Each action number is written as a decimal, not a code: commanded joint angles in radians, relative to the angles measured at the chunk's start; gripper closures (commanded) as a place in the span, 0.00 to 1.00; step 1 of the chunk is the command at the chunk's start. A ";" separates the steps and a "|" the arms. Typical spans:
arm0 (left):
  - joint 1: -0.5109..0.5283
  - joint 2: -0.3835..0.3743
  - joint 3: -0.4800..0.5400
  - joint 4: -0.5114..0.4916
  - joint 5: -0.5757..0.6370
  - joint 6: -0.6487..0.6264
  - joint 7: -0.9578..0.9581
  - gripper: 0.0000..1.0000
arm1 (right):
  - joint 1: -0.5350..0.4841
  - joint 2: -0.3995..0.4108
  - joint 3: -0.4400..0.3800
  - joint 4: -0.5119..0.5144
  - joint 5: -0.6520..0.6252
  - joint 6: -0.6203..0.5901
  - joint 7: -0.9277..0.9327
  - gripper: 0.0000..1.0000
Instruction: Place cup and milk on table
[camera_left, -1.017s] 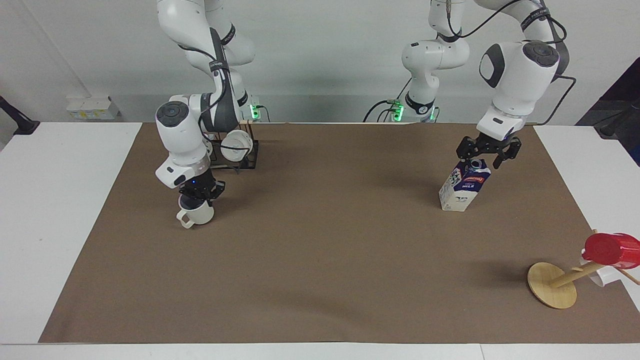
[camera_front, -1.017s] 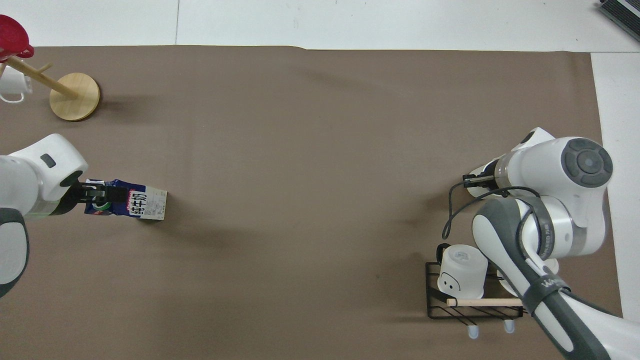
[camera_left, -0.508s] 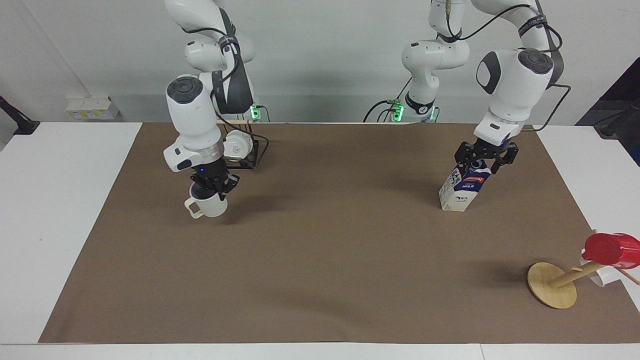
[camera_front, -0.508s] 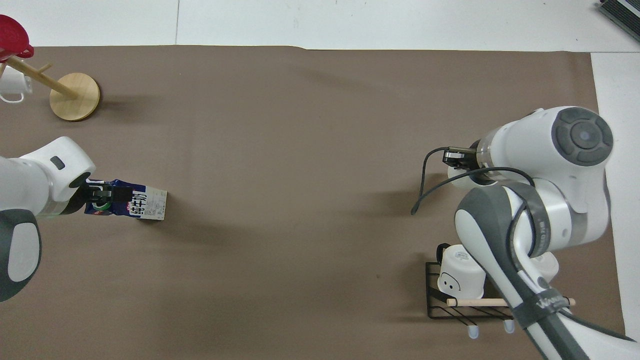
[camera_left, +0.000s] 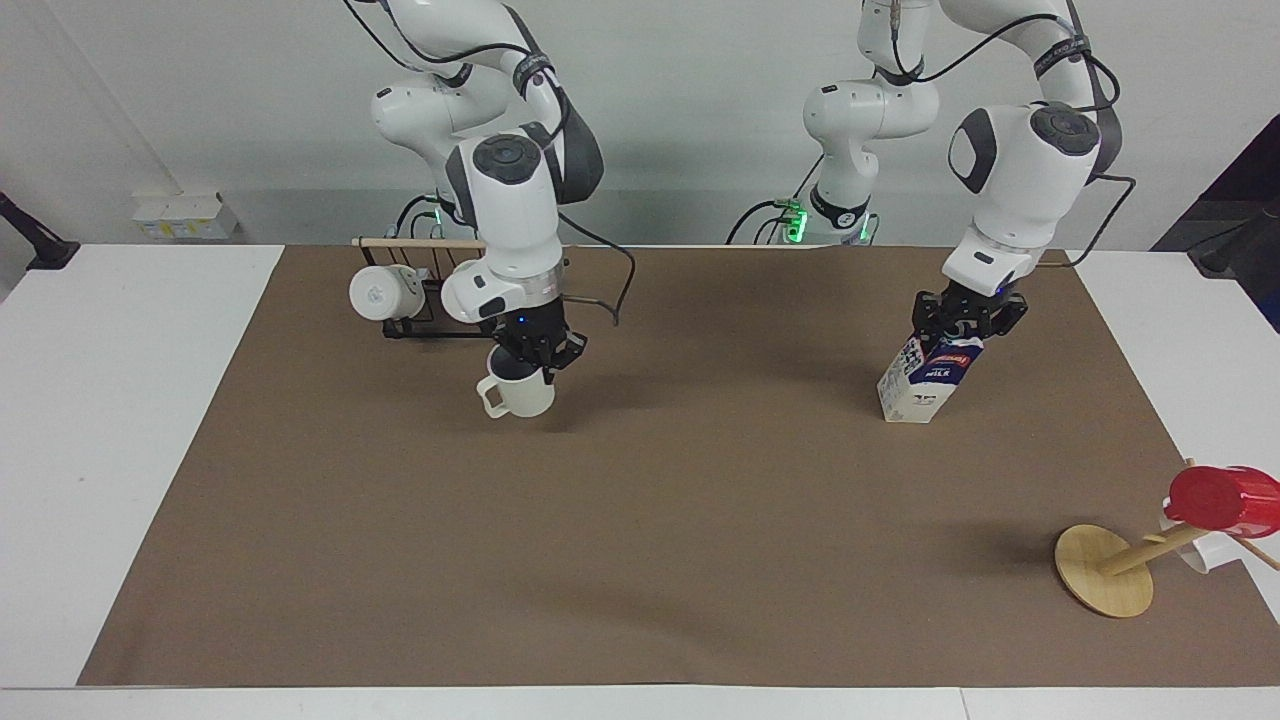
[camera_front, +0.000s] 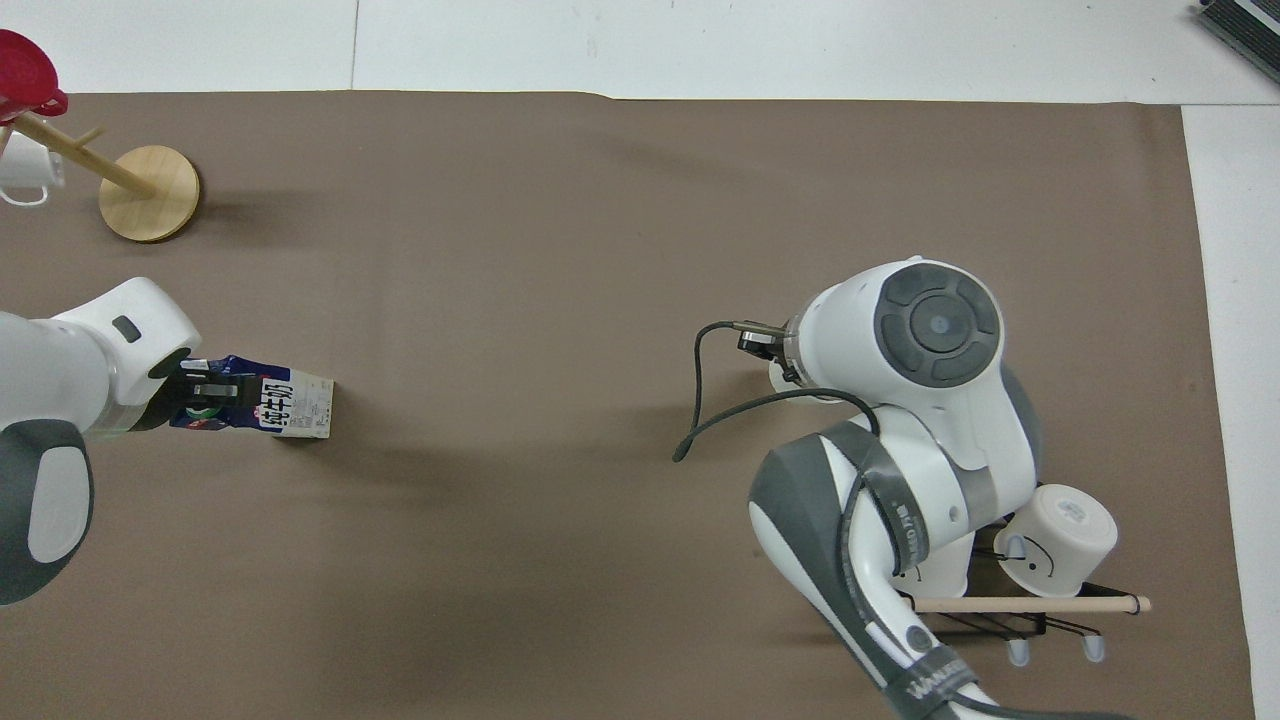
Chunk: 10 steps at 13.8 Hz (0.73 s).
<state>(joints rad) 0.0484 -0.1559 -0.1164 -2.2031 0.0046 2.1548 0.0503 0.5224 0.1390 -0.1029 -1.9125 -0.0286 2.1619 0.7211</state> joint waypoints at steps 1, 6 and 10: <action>-0.015 -0.008 0.012 -0.017 0.002 0.013 0.010 0.46 | 0.054 0.054 -0.005 0.056 -0.028 -0.013 0.096 1.00; -0.015 -0.004 0.014 0.031 0.002 -0.019 0.005 0.53 | 0.142 0.140 -0.005 0.116 -0.080 -0.001 0.231 1.00; -0.015 -0.004 0.014 0.072 0.002 -0.061 0.005 0.53 | 0.166 0.175 -0.005 0.118 -0.099 0.042 0.299 1.00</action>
<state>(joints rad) 0.0466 -0.1565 -0.1149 -2.1589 0.0046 2.1351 0.0504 0.6901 0.2979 -0.1030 -1.8188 -0.1007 2.1935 0.9929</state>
